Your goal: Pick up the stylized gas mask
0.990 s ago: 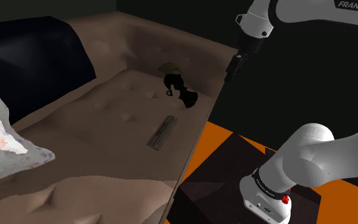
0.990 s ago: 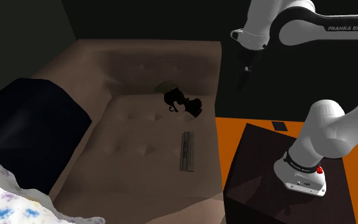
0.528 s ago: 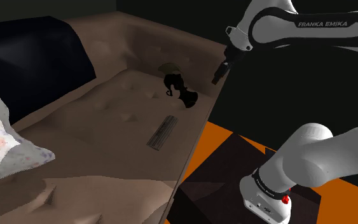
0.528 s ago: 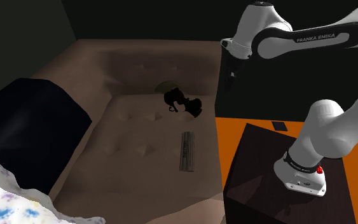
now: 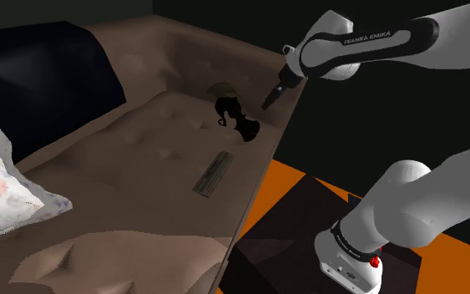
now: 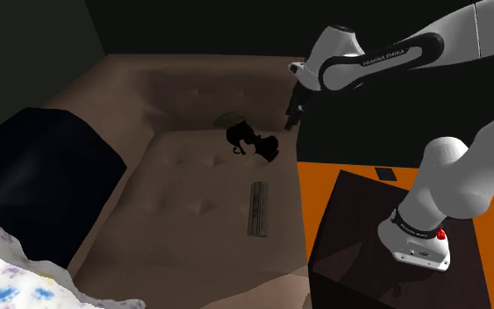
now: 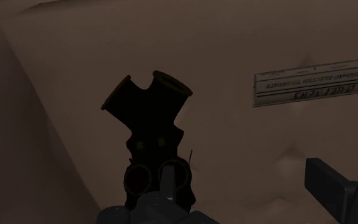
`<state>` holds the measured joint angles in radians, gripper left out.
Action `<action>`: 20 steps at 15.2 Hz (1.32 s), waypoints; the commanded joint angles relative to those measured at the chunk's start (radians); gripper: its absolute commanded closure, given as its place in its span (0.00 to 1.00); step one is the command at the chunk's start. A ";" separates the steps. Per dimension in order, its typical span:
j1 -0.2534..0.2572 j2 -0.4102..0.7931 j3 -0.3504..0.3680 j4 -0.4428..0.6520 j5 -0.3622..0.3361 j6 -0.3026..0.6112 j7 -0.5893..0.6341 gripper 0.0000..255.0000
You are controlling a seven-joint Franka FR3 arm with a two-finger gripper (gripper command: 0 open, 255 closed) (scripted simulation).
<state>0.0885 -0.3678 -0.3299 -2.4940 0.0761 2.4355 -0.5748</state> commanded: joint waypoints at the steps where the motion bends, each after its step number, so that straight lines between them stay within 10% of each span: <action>1: 0.042 0.081 -0.052 0.035 0.077 0.076 -0.093 0.00; 7: 0.169 0.333 -0.184 0.183 0.487 0.195 -0.488 0.00; 12: 0.129 0.554 -0.162 0.375 0.861 0.160 -0.818 0.00; 20: 0.096 0.627 -0.119 0.374 0.994 0.193 -0.939 0.00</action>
<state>0.1877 0.2519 -0.4540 -2.1179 1.0528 2.6239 -1.4970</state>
